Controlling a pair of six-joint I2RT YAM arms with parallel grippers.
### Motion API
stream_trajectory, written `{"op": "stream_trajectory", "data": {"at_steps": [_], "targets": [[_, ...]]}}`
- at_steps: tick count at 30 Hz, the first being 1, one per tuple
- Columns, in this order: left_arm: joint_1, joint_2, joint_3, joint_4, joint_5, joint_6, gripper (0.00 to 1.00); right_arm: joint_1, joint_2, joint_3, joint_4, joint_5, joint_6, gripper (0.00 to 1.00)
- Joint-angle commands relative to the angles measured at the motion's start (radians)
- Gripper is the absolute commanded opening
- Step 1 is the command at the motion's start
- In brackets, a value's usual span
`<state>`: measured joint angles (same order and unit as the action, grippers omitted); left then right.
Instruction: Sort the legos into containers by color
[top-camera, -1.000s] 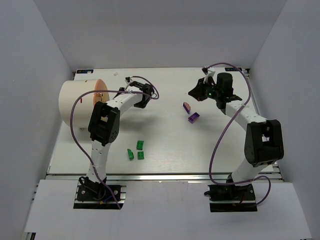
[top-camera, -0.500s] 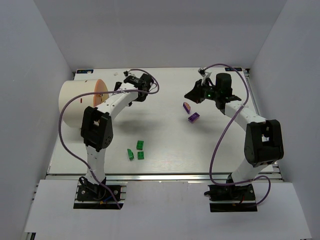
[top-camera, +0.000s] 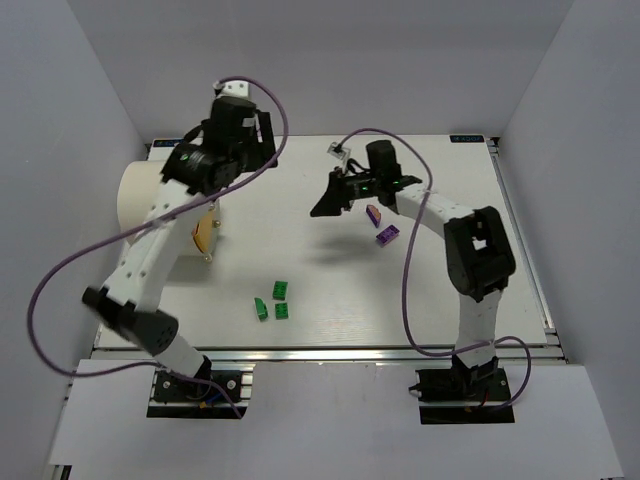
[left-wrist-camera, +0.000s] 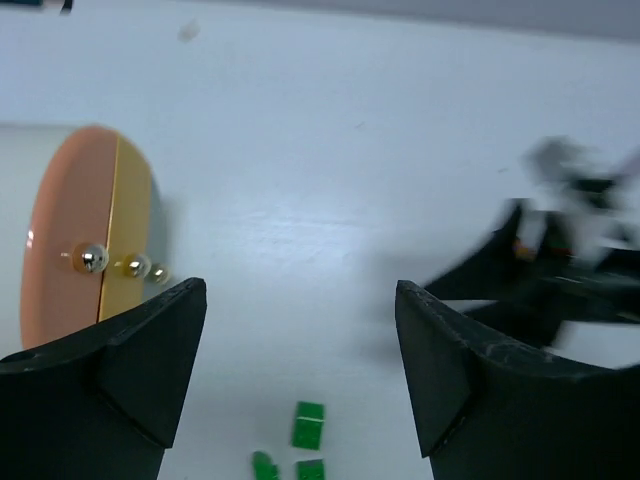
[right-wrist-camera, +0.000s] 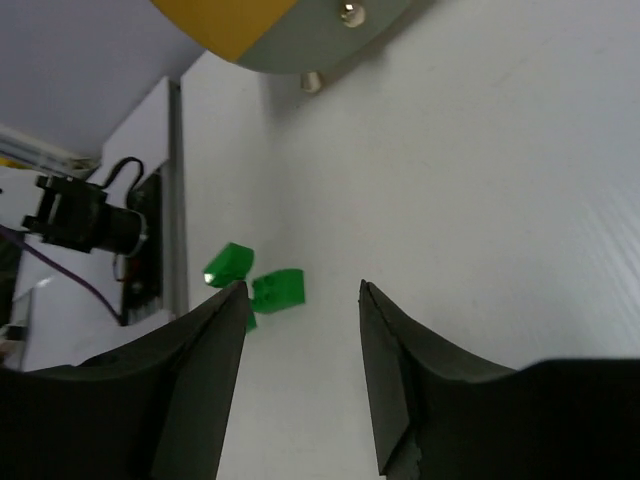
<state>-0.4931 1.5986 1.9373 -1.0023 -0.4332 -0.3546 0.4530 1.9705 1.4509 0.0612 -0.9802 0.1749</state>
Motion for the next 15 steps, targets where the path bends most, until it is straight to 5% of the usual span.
{"op": "stream_trajectory", "data": {"at_steps": [1,9,15], "targets": [[0.005,-0.11,0.006,0.119,0.178,0.023,0.86,0.093,0.12,0.136,0.106,-0.064,0.22,0.56],[0.005,-0.31,-0.052,0.255,0.264,-0.032,0.96,0.269,0.436,0.573,0.348,0.09,0.777,0.59],[0.005,-0.371,-0.1,0.277,0.266,-0.066,0.98,0.348,0.568,0.764,0.327,0.276,0.814,0.64]]}}
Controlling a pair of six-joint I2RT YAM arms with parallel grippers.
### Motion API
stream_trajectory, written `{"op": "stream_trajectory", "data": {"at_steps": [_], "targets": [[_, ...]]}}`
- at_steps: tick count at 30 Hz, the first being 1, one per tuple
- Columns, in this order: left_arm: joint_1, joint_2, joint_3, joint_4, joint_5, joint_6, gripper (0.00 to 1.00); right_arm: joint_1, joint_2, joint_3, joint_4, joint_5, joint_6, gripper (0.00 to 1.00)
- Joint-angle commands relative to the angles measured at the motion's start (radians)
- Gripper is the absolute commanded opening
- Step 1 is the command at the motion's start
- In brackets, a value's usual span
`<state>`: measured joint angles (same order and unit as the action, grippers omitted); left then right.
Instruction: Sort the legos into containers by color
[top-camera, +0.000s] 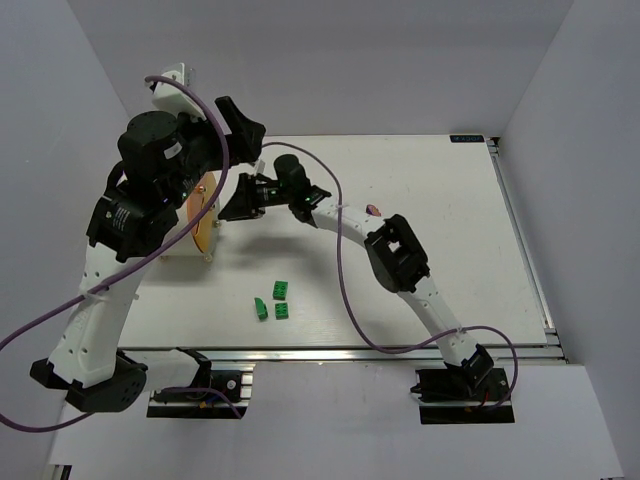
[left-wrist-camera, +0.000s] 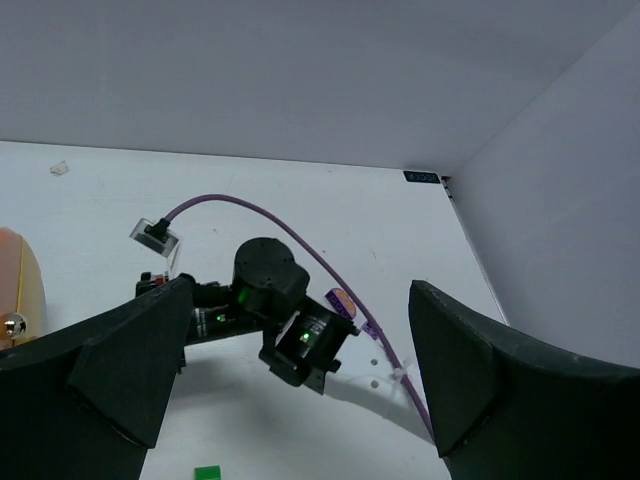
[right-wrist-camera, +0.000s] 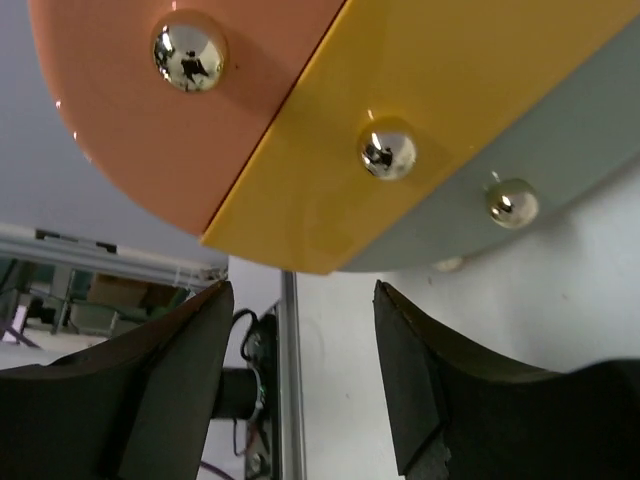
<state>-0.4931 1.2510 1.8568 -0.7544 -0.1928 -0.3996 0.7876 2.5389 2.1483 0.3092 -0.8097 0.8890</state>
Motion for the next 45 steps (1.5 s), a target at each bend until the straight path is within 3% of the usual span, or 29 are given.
{"op": "stream_trajectory", "data": {"at_steps": [1,14,37,45], "targets": [[0.005,-0.028,-0.022,0.03,0.021,-0.021,0.98,0.018,0.0,0.064,0.094,0.147,0.105,0.64],[0.005,-0.013,-0.007,0.01,0.009,-0.007,0.98,0.042,0.096,0.13,0.096,0.303,0.096,0.6],[0.005,0.008,-0.027,-0.02,0.042,-0.005,0.98,0.058,0.17,0.193,0.172,0.36,0.103,0.58],[0.005,0.005,-0.038,-0.019,0.043,-0.015,0.98,0.065,0.173,0.197,0.206,0.348,0.116,0.52]]}}
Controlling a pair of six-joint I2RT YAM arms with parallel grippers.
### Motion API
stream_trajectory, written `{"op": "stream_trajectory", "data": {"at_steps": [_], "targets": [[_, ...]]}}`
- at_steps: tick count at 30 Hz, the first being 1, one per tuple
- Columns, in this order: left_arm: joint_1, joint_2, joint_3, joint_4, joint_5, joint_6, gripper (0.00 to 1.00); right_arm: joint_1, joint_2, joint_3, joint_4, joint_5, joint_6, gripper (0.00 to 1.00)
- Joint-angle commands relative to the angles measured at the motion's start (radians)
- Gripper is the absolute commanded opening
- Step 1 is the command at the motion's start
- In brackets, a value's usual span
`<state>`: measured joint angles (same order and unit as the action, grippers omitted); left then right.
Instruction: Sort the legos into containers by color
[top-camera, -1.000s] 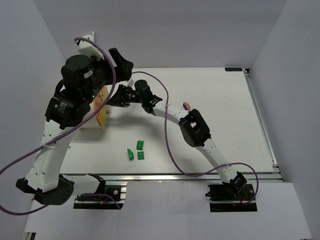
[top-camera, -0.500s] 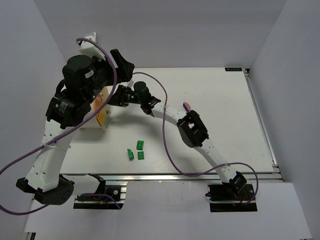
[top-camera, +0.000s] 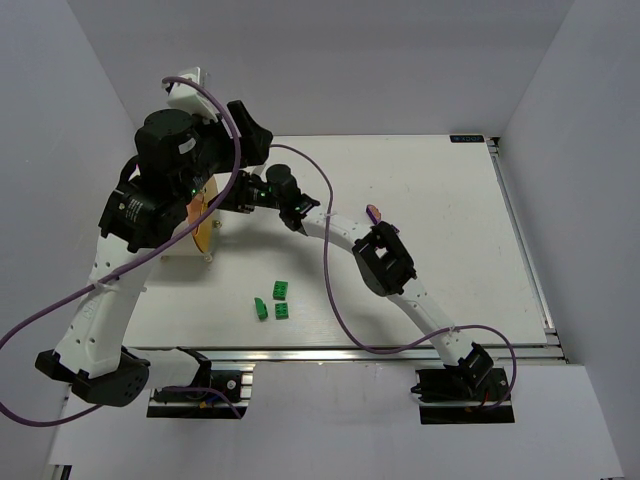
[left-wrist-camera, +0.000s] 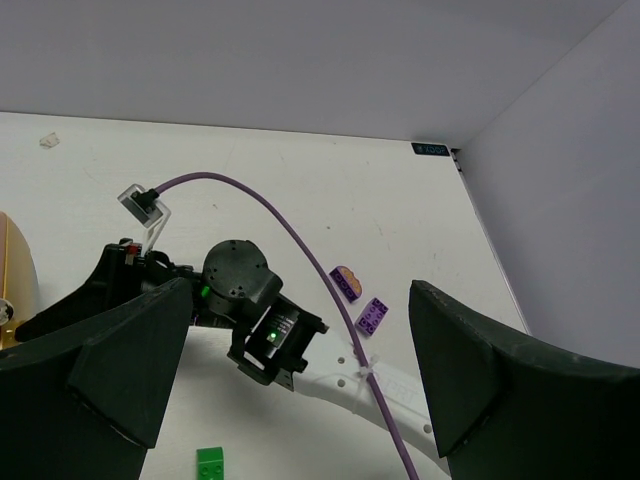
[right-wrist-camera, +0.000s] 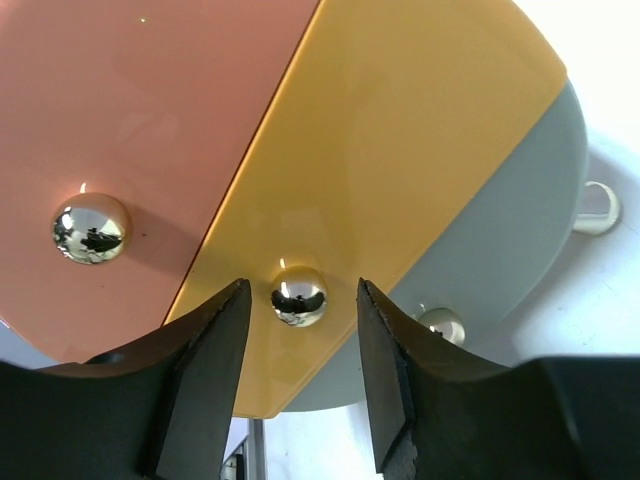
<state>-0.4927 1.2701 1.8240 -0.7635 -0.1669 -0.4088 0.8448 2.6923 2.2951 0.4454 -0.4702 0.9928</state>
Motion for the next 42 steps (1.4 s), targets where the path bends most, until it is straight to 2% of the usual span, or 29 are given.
{"op": "stream_trajectory", "data": {"at_steps": [1,10,11,15,16,22,31,42], "targets": [[0.005,-0.014,-0.008,-0.008,0.015,-0.007,0.98,0.01,0.021,0.05,0.075,0.008,0.012,0.52],[0.005,-0.023,-0.012,-0.008,0.004,-0.015,0.98,0.017,0.02,0.038,0.069,0.01,0.021,0.42],[0.005,-0.025,-0.014,-0.008,0.001,-0.018,0.98,0.017,0.02,0.037,0.067,0.01,0.021,0.37],[0.005,-0.029,-0.017,-0.008,0.0,-0.018,0.98,0.013,0.014,0.024,0.081,0.004,0.009,0.27],[0.005,-0.026,-0.019,-0.007,-0.002,-0.018,0.98,0.008,0.008,0.015,0.085,0.004,0.007,0.2],[0.005,-0.04,-0.046,0.015,0.006,-0.028,0.98,-0.015,-0.064,-0.126,0.16,-0.018,0.01,0.09],[0.005,-0.075,-0.103,0.047,0.006,-0.051,0.98,-0.087,-0.175,-0.365,0.292,-0.076,0.014,0.06],[0.005,-0.113,-0.164,0.066,-0.016,-0.061,0.98,-0.127,-0.273,-0.519,0.354,-0.125,0.009,0.07]]}}
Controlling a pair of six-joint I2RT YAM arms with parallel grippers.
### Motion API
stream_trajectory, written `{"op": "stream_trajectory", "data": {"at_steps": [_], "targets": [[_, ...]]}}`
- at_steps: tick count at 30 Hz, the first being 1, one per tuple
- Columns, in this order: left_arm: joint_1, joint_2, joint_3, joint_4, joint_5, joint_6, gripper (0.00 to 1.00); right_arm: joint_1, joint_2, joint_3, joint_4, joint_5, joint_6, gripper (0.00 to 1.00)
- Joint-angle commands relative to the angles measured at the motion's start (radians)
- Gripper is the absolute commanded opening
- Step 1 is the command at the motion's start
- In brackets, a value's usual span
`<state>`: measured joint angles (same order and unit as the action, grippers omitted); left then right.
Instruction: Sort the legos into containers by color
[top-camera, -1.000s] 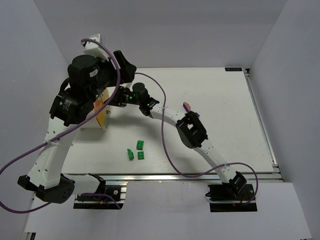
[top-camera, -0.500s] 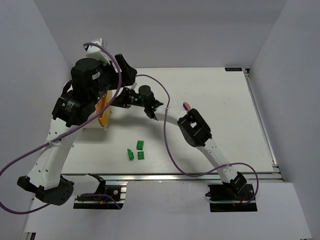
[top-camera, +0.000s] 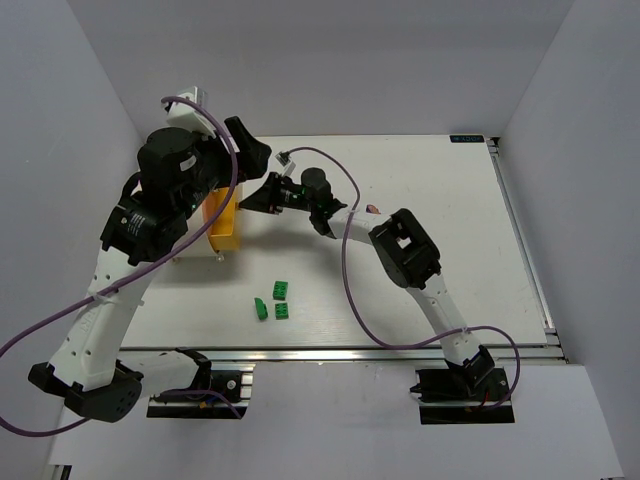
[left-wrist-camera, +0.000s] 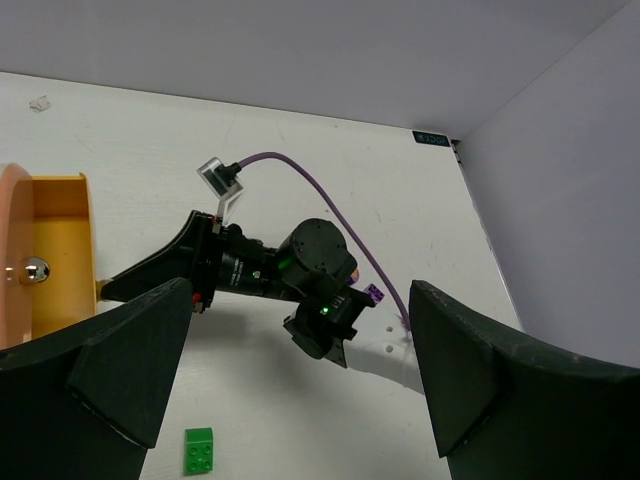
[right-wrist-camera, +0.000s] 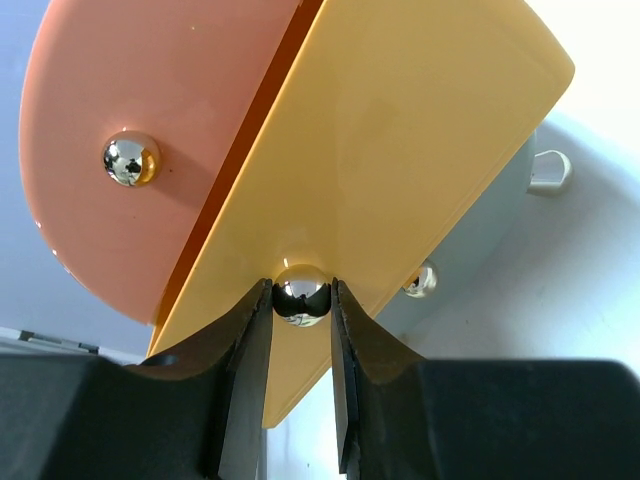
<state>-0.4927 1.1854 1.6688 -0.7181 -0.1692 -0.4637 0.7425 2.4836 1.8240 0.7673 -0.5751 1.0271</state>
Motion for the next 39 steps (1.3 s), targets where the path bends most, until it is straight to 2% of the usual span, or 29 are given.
{"op": "stream_trajectory", "data": {"at_steps": [1,9,34,36,37,38,39], "targets": [[0.005,-0.032,-0.012,0.02,-0.015,-0.006,0.98,-0.022,-0.072,-0.061,0.036,-0.023,-0.024,0.07],[0.005,-0.036,-0.035,0.025,-0.013,-0.003,0.98,-0.029,-0.114,-0.152,0.079,-0.048,-0.025,0.08],[0.005,-0.069,-0.072,0.011,-0.033,0.002,0.98,-0.035,-0.095,-0.173,0.033,-0.08,-0.062,0.1],[0.005,-0.07,-0.076,0.016,-0.033,0.0,0.98,-0.035,-0.097,-0.167,0.035,-0.083,-0.064,0.12],[0.005,-0.072,-0.08,0.016,-0.03,0.0,0.98,-0.04,-0.094,-0.157,0.035,-0.097,-0.065,0.22],[0.005,-0.072,-0.08,0.016,-0.03,0.0,0.98,-0.04,-0.094,-0.157,0.035,-0.097,-0.065,0.22],[0.005,-0.07,-0.08,0.016,-0.03,0.0,0.98,-0.035,-0.094,-0.155,0.035,-0.1,-0.067,0.33]]}}
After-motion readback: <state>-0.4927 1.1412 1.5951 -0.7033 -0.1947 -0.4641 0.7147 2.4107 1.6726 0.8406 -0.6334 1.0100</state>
